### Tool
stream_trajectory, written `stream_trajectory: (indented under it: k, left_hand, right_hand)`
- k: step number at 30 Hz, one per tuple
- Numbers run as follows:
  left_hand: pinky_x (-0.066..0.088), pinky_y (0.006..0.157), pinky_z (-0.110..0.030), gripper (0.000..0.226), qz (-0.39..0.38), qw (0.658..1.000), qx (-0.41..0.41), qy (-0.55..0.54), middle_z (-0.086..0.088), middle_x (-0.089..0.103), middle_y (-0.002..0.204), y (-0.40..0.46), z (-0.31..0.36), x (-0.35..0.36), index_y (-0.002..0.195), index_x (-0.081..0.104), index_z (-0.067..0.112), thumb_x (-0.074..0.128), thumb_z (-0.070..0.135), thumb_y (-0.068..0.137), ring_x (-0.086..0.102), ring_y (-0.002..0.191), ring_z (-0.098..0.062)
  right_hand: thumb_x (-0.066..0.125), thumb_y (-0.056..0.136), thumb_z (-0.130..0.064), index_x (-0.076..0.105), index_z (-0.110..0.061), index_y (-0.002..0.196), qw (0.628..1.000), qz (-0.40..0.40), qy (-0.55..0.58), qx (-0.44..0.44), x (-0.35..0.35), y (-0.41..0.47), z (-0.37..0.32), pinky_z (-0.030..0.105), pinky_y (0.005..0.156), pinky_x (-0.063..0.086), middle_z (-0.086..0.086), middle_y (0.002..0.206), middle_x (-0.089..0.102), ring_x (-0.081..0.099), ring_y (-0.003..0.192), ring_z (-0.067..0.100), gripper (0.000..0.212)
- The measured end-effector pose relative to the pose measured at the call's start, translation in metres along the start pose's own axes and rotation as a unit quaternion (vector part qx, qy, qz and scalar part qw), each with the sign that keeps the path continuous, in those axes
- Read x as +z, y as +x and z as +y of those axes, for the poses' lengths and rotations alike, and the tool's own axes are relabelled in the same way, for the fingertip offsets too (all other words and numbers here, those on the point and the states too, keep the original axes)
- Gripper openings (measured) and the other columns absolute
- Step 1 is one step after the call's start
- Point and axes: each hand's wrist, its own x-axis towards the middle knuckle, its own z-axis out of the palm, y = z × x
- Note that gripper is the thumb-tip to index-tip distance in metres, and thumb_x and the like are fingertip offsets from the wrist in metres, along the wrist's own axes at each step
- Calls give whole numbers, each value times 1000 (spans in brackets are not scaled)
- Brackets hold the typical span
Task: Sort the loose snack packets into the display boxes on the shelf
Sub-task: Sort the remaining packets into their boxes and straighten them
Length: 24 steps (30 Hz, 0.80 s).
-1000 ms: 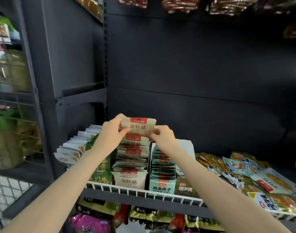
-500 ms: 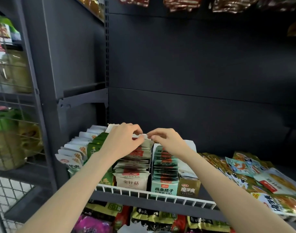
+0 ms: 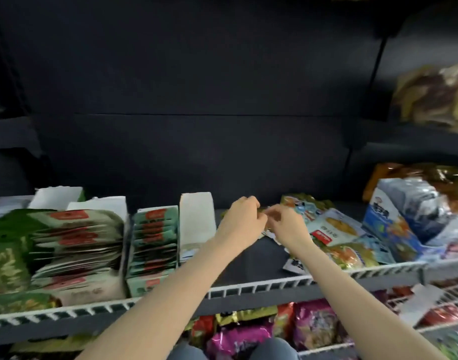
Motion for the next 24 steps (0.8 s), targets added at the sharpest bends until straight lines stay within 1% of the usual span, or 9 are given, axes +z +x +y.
stream_trajectory:
  k: [3, 6, 8, 11, 14, 17, 19, 21, 24]
  left_hand:
    - [42, 95, -38, 34, -57, 998, -19, 4, -10, 50, 126, 27, 10, 53, 125, 49, 7, 46, 22, 94, 49, 115, -26]
    - [33, 107, -37, 50, -103, 994, -19, 32, -10, 38, 142, 50, 1, 93, 139, 35, 7, 48, 23, 94, 36, 131, -25]
    - [25, 114, -36, 61, -129, 990, -24, 53, -8, 24, 153, 59, -7, 108, 147, 23, 9, 48, 25, 94, 25, 140, -24]
    - [20, 116, -33, 61, -183, 980, -31, 72, -7, 17, 156, 68, -16, 120, 149, 19, 12, 45, 28, 96, 19, 143, -24]
    - [19, 116, -35, 57, -192, 978, -24, 71, -9, 20, 155, 71, -17, 125, 147, 26, 10, 45, 27, 96, 19, 142, -25]
    - [17, 117, -34, 54, -162, 985, -21, 51, -9, 18, 156, 70, -14, 126, 145, 31, 9, 47, 22, 95, 18, 142, -25]
    - [16, 117, -32, 59, -156, 987, -5, 49, -6, 14, 157, 69, -10, 123, 146, 29, 11, 52, 22, 93, 16, 143, -23]
    - [17, 115, -31, 73, -169, 985, 21, 35, -2, 12, 157, 64, -4, 116, 148, 23, 13, 61, 26, 88, 12, 144, -20]
    - [27, 111, -31, 82, -158, 986, 44, -32, -1, 27, 152, 55, 5, 100, 147, 24, 15, 70, 31, 80, 25, 140, -17]
  right_hand:
    - [50, 94, -20, 44, -9, 132, 994, -3, -75, 82, -17, 12, 53, 37, 84, 46, 15, 120, 57, 57, 106, 30, 40]
    - [55, 92, -33, 19, -12, 145, 972, -23, -173, 157, -33, 29, 93, 45, 102, 35, 21, 144, 31, 29, 134, 38, 68]
    - [60, 88, -42, 11, -11, 147, 957, -44, -214, 189, -35, 40, 113, 47, 108, 28, 24, 148, 26, 21, 138, 39, 83]
    - [60, 89, -38, 36, -8, 133, 950, -58, -242, 187, -27, 48, 123, 39, 92, 42, 20, 131, 49, 45, 122, 36, 58]
    - [49, 95, -17, 55, -8, 114, 929, -53, -359, 72, -22, 49, 110, 32, 71, 42, 12, 112, 61, 59, 103, 28, 22]
    - [49, 90, 1, 55, -7, 113, 909, -25, -415, -24, -21, 50, 99, 32, 68, 44, 11, 108, 63, 63, 99, 29, 25]
    - [50, 90, 0, 54, -5, 113, 937, 27, -347, -33, -22, 51, 92, 30, 62, 41, 12, 101, 65, 64, 93, 29, 24]
    - [43, 96, -8, 57, -4, 101, 985, 89, -148, -8, -27, 50, 80, 25, 54, 36, 11, 86, 63, 62, 74, 22, 15]
    - [39, 98, -16, 55, -3, 84, 987, 128, 89, 22, -40, 49, 55, 23, 47, 30, 5, 71, 54, 44, 54, 12, 25]
